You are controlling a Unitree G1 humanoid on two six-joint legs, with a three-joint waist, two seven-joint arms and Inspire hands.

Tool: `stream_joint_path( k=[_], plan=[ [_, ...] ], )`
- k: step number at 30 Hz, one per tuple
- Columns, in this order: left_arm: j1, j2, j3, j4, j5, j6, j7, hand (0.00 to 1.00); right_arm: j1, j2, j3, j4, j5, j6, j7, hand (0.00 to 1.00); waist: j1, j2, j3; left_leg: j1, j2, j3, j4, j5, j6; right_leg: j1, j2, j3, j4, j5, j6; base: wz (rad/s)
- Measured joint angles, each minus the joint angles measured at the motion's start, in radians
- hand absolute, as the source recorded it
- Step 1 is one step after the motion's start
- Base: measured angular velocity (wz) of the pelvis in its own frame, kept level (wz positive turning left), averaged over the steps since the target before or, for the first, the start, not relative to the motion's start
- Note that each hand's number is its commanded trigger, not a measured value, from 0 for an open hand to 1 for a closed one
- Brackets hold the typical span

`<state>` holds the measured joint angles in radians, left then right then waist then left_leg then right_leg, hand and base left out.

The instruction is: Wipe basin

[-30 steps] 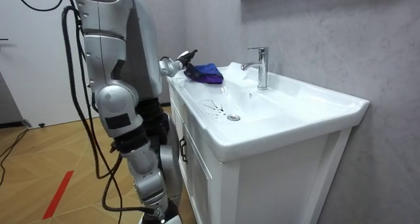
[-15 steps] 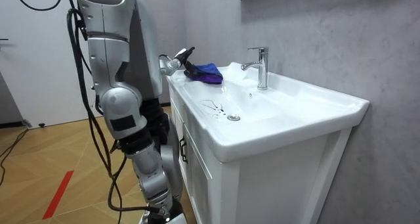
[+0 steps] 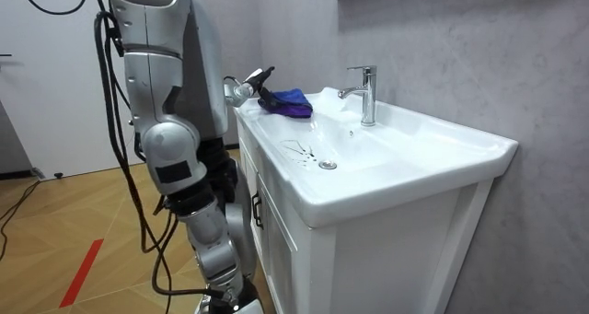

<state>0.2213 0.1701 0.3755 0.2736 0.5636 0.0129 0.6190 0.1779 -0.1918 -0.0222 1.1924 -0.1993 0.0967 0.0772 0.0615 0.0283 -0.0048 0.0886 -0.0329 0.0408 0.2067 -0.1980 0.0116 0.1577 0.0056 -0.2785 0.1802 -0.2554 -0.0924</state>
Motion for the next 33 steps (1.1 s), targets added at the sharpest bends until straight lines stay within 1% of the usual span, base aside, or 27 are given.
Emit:
stream_joint_path(
  k=[2,3,6,7,9,10,15,19,23,26,28,33],
  plan=[
    [0.004,0.000,-0.001,0.000,0.001,0.007,0.000,0.00,0.002,0.000,0.000,-0.003,0.000,0.000,0.000,0.00,-0.003,-0.001,-0.0002,-0.001,0.000,0.000,0.000,0.000,0.000,0.000,0.000,0.000,-0.001,0.000,0.000,0.00],
    [0.006,0.000,-0.001,0.000,0.009,0.011,-0.001,0.00,0.005,0.000,0.000,-0.005,0.000,0.000,0.000,0.00,-0.005,-0.004,-0.0019,-0.001,0.000,0.000,0.000,0.000,0.000,0.000,0.000,0.000,-0.003,0.000,0.000,0.00],
    [0.008,0.000,-0.001,0.000,0.070,0.012,-0.001,0.00,0.017,0.000,0.000,-0.018,-0.003,0.002,0.002,0.00,-0.006,-0.008,-0.0029,-0.007,-0.002,-0.013,0.003,0.000,0.000,0.000,0.001,-0.003,-0.008,0.000,0.000,0.04],
    [0.009,0.000,-0.005,0.000,0.087,0.012,-0.001,0.00,0.023,0.000,-0.001,-0.022,-0.003,0.002,0.003,0.00,-0.008,-0.014,-0.0015,-0.007,-0.009,-0.015,0.006,0.000,0.000,0.001,0.000,-0.005,-0.009,0.000,0.000,0.07],
    [0.011,0.000,-0.019,0.002,0.097,0.013,-0.001,0.00,0.024,-0.001,0.000,-0.021,-0.003,0.003,0.007,0.00,-0.010,-0.016,-0.0017,-0.007,-0.009,-0.011,0.007,0.000,0.000,0.000,0.000,-0.003,-0.009,0.000,0.000,0.02],
    [0.012,0.000,-0.029,0.002,0.097,0.013,-0.003,0.00,0.024,-0.001,0.000,-0.021,-0.002,0.004,0.010,0.00,-0.009,-0.020,-0.0001,-0.006,-0.009,-0.010,0.007,0.000,0.000,-0.001,0.001,0.001,-0.009,0.000,0.000,0.00],
    [0.009,0.000,-0.047,-0.014,0.107,0.022,-0.025,0.00,0.029,-0.002,0.001,-0.020,-0.002,0.004,0.011,0.00,-0.012,-0.023,0.0002,-0.006,-0.009,-0.011,0.008,0.000,0.000,-0.001,0.001,0.004,-0.009,0.000,0.000,0.00],
    [0.009,0.001,-0.048,-0.023,0.107,0.025,-0.025,0.00,0.029,-0.003,0.001,-0.020,-0.002,0.004,0.013,0.00,-0.027,-0.029,0.0011,-0.007,-0.010,-0.010,0.013,0.000,0.000,0.000,0.000,0.003,-0.008,0.000,0.000,0.00],
    [-0.014,0.002,-0.054,-0.034,0.108,0.026,-0.025,0.00,0.033,-0.002,0.000,-0.013,-0.003,0.004,0.012,0.00,-0.033,-0.030,0.0033,-0.008,-0.009,-0.010,0.016,0.000,0.000,0.000,0.000,0.003,-0.006,0.000,0.000,0.00],
    [-0.027,0.002,-0.064,-0.060,0.146,0.026,-0.034,0.00,0.055,-0.002,0.000,-0.029,-0.003,0.004,0.010,0.00,-0.032,-0.032,0.0041,-0.009,-0.010,-0.015,0.016,0.000,0.000,0.000,0.000,0.003,-0.006,0.000,0.000,0.00],
    [-0.035,0.003,-0.064,-0.070,0.181,0.029,-0.042,0.00,0.062,-0.002,0.000,-0.032,-0.003,0.005,0.010,0.00,-0.031,-0.034,0.0038,-0.010,-0.010,-0.014,0.016,0.000,0.000,0.000,0.000,0.003,-0.006,0.000,0.000,0.00],
    [-0.041,0.003,-0.064,-0.070,0.195,0.036,-0.042,0.00,0.068,-0.002,0.001,-0.031,-0.002,0.008,0.003,0.00,-0.031,-0.038,0.0019,-0.010,-0.009,-0.010,0.016,0.000,0.000,-0.001,0.000,0.005,-0.006,0.000,0.000,0.00]
  ],
)
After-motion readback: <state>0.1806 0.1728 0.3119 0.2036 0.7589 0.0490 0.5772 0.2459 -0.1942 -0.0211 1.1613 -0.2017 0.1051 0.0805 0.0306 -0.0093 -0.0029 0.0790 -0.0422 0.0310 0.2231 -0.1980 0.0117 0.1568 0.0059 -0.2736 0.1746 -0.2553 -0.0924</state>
